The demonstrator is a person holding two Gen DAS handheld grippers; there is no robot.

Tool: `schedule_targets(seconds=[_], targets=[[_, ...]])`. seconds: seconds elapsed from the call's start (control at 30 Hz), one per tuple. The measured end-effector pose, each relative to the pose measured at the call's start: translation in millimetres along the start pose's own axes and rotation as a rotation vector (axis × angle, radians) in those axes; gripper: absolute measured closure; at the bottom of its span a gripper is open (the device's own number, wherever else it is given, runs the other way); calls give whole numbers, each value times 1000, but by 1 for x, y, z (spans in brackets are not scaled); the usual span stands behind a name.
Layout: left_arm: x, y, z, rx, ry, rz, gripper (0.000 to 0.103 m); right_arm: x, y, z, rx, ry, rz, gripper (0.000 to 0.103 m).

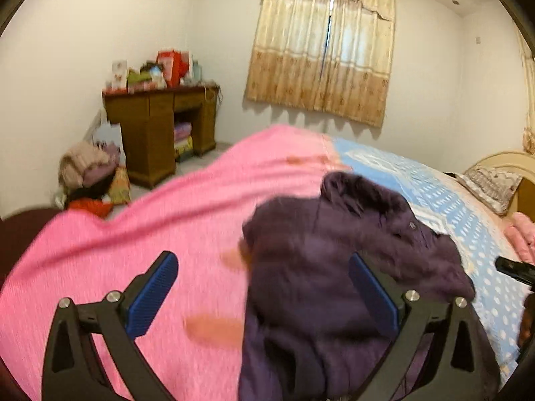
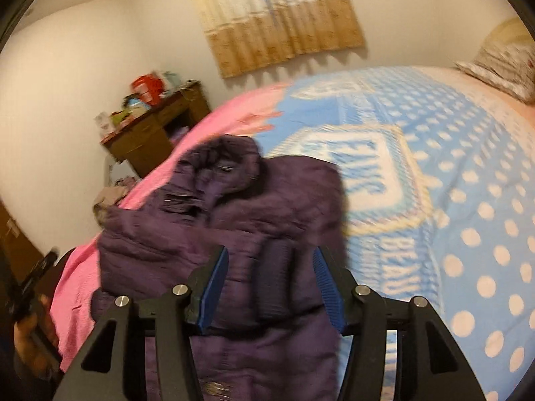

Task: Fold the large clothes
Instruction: 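Grasp the ribbed jacket hem with the right tool, then fold the held hem up toward the collar and open the right tool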

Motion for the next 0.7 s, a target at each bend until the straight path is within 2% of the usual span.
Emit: schedule_targets(seconds=[0.1,0.17,0.23,0.3,0.33,0.37,0.4,0.47,0.53,0.7], targets=[[31,-14,4,30,26,11,0,22,28,0,-49,18,30,49],[50,-26,-2,74,47,26,0,44,40,-7,-61,66,50,49],[73,-28,-14,122,84,108,0,66,44,-15,-72,109,42,49],[91,-27,-28,151,140,149,0,80,40,-23,-82,134,16,49],[106,-18,-40,168,204,211,0,84,37,-25,-81,136,9,49],[113,-10,-47,155,234,240,0,88,32,-27,-77,137,-1,49],[121,1,-58,119,270,238,0,91,27,-30,-75,141,-19,49],[133,15,-77,38,329,166,0,98,21,-35,-74,156,-25,48],[131,23,-77,-23,335,125,0,106,18,-42,-86,171,-28,48],[129,15,-80,42,336,164,0,119,21,-52,-154,172,-94,47]])
Point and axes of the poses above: each gripper's, at about its wrist camera, not at the fingertips, and x roughly the way its jaws point, y to its left, z to its top, the point moved 6 cm from there along x, roughly the way its jaws point, and after that the axes turned 1 degree about -x, right-handed, at the moved point
